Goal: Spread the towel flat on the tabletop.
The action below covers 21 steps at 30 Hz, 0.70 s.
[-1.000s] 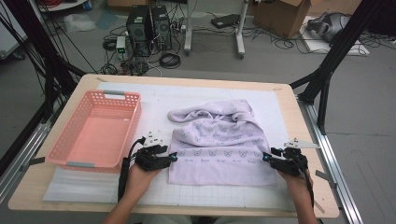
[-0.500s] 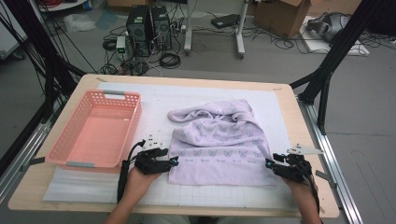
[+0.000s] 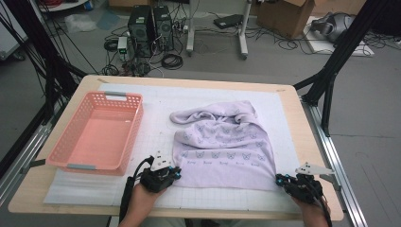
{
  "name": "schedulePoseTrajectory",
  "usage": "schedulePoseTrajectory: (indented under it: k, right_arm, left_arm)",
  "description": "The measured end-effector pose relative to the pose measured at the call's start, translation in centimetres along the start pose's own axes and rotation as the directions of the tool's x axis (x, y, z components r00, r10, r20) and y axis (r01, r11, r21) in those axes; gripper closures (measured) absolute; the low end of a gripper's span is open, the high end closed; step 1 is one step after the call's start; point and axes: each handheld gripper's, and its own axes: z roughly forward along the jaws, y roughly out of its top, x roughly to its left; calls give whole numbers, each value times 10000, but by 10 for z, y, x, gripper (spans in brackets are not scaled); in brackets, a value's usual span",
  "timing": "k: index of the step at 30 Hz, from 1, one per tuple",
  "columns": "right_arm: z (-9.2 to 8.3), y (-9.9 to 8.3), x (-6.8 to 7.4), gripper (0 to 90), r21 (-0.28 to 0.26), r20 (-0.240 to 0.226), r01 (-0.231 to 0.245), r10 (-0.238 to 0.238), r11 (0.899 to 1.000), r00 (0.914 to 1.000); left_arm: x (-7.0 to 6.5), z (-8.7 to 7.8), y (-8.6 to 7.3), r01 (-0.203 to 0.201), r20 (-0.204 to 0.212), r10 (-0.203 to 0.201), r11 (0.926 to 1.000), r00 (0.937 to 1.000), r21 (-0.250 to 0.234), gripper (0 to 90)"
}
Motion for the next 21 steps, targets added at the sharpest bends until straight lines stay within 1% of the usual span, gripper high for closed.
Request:
schedulePoseTrajectory:
  k: [1, 2, 4, 5, 6, 7, 8, 9, 10, 13, 14, 15, 16, 17, 18, 19, 20, 21]
  right_arm:
    - [-3, -2, 3, 860, 51, 76, -30, 29, 10000, 10000]
    - [-6, -4, 5, 863, 80, 123, 9, -10, 10000, 9999]
    - [-12, -10, 10, 865, 92, 123, 26, -27, 10000, 9999]
    - [-12, -10, 10, 865, 92, 123, 26, -27, 10000, 9999]
    - [-20, -15, 13, 868, 56, 64, 24, -24, 10000, 10000]
    - [-24, -18, 15, 868, 55, 49, -3, 3, 10000, 10000]
    - [-29, -22, 17, 868, 27, 43, 29, -29, 10000, 10000]
    - [-29, -22, 17, 868, 27, 43, 29, -29, 10000, 10000]
    - [-37, -28, 23, 869, 65, -5, 70, -70, 10000, 10000]
    - [-49, -39, 32, 870, 204, -142, 230, -227, 9995, 9996]
    - [-52, -42, 34, 870, 270, -141, 271, -267, 9993, 9995]
    - [-56, -46, 37, 883, 345, -181, 268, -262, 9990, 9995]
    - [-59, -50, 39, 883, 451, -114, 360, -355, 9983, 9993]
    - [-61, -53, 39, 882, 508, -202, 329, -319, 9982, 9993]
    - [-62, -55, 40, 875, 423, -285, 273, -261, 9987, 9993]
    - [-62, -55, 40, 875, 423, -285, 273, -261, 9987, 9993]
    - [-63, -55, 40, 853, 207, -270, 216, -210, 9996, 9994]
    - [-63, -54, 41, 801, 44, -250, 205, -204, 9998, 9995]
  left_arm:
    - [-2, -3, -2, -56, -20, 56, 10000, 10000, 23, 858]
    - [-3, -6, -4, -37, 52, 37, 10000, 10000, 64, 860]
    - [-5, -15, -9, 83, 228, -83, 10000, 9997, -33, 861]
    - [-5, -15, -9, 83, 228, -83, 10000, 9997, -33, 861]
    - [-8, -25, -14, 232, 428, -227, 9997, 9988, -105, 861]
    - [-8, -25, -14, 232, 428, -227, 9997, 9988, -105, 861]
    - [-14, -35, -22, 270, 544, -261, 9995, 9982, -153, 861]
    - [-14, -35, -22, 270, 544, -261, 9995, 9982, -153, 861]
    - [-20, -44, -31, 215, 636, -207, 9997, 9978, -126, 861]
    - [-29, -55, -44, 207, 761, -201, 9998, 9969, -73, 861]
    - [-31, -58, -49, 128, 867, -122, 9999, 9962, -71, 860]
    - [-33, -60, -53, 22, 881, -14, 10000, 9961, -92, 859]
    - [-33, -62, -57, 46, 981, -33, 9999, 9952, -136, 857]
    - [-33, -62, -57, 46, 981, -33, 9999, 9952, -136, 850]
    - [-33, -63, -59, 117, 1048, -95, 9997, 9944, -201, 816]
    - [-32, -64, -59, 236, 1078, -204, 9993, 9940, -282, 816]
    - [-29, -64, -59, 489, 1041, -443, 9979, 9936, -418, 624]
    - [-27, -64, -58, 557, 974, -505, 9971, 9940, -510, 583]
